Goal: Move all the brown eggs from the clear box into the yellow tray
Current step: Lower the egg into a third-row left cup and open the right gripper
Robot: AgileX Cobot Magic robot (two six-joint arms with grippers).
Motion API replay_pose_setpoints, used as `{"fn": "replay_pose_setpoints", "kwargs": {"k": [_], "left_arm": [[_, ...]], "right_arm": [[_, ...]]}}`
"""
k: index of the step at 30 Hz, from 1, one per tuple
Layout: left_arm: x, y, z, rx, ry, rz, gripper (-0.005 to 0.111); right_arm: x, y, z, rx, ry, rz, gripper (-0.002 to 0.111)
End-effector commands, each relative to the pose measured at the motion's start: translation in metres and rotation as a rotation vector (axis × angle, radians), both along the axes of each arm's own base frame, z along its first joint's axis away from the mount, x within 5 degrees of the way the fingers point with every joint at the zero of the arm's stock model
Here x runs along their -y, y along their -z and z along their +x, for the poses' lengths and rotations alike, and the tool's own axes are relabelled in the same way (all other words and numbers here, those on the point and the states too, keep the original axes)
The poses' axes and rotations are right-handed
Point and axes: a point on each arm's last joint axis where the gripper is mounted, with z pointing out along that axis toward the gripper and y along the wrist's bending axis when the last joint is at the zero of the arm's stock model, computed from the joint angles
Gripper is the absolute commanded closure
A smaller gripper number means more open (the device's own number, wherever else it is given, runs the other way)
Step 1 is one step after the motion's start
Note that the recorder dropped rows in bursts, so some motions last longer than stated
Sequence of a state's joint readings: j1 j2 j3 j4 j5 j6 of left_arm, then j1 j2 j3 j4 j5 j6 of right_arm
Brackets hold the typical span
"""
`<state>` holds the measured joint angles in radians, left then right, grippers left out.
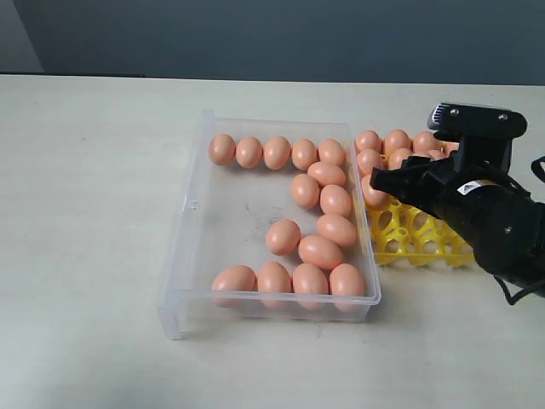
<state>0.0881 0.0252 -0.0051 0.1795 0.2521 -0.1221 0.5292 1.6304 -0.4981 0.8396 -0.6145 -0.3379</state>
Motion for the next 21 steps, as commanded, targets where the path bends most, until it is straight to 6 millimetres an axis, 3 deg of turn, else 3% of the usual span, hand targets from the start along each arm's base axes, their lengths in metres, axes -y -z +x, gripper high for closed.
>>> {"fn": "replay_pose_setpoints", "kwargs": {"k": [1,7,21], "left_arm": [[0.0,0.001,0.0,0.006,0.003,-0.002,0.095],[0.0,0.001,0.0,0.006,0.003,-0.002,0.095],[0.0,0.001,0.0,0.006,0.003,-0.002,0.095]], "right_arm": [[0.002,0.006,0.004,0.029,0.02,-0.005,0.109],[-0.011,0.003,0.019,0.046,-0.025,-0.001,0.109],[-0.004,0.007,0.021,0.02,0.045,-0.012,0.109]]}}
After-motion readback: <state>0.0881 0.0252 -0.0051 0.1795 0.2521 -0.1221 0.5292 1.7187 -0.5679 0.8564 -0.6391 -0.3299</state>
